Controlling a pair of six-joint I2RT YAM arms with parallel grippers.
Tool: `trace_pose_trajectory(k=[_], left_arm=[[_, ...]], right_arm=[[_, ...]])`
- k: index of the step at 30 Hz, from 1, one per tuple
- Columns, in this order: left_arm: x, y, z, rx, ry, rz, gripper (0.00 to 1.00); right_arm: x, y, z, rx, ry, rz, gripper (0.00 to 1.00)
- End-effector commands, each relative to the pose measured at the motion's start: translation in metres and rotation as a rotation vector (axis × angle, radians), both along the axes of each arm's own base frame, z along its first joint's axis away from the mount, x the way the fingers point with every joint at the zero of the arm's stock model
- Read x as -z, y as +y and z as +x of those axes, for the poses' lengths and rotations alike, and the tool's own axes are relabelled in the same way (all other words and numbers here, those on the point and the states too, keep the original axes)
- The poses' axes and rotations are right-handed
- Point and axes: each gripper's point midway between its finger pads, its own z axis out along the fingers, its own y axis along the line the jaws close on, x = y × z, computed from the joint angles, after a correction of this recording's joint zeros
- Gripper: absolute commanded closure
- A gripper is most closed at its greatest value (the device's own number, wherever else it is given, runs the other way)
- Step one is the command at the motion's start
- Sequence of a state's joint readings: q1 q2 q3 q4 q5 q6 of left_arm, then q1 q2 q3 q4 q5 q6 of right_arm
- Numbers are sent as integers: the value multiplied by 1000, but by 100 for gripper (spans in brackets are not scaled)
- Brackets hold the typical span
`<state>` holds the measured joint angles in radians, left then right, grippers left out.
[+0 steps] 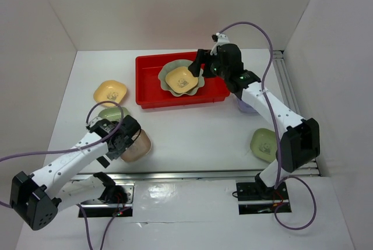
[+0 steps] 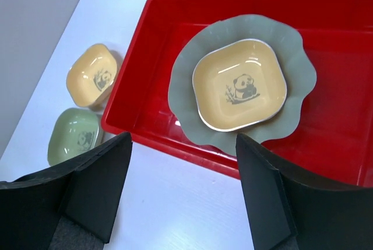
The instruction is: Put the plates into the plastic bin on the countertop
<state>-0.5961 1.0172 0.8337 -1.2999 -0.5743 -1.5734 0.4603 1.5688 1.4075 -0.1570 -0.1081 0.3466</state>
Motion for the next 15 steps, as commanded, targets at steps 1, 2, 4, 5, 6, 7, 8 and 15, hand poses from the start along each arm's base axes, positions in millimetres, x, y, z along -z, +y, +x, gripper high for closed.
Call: trace_pose_trajectory(k=[1,2,4,5,6,7,8,15], left_arm=[[19,-6,-3,-51,19,-38,0],[29,-11,-2,-50,16,-66,1],[39,-14,-2,-51,28,-75,3],[45,-12,-4,-62,31,-73,3],[49,-15,-2,-62,32,-83,4],[53,-15,-3,-62,41,-77,4],[57,-16,-2,-74,41,-77,6],[74,-20,4,-82,48,-85,56]], right_arm=[[-33,5,-4,-46,-99,86,21],[-33,4,-6,-46,-98,85,21],[-33,7,-9,-68,-95,91,21],[-33,7,-9,-69,-95,91,21],[-33,8,-10,-77,-94,93,21],[-33,8,-10,-77,-94,93,21],[-35,6,-8,-77,-103,98,21],[-35,10,-10,-96,-103,115,21]])
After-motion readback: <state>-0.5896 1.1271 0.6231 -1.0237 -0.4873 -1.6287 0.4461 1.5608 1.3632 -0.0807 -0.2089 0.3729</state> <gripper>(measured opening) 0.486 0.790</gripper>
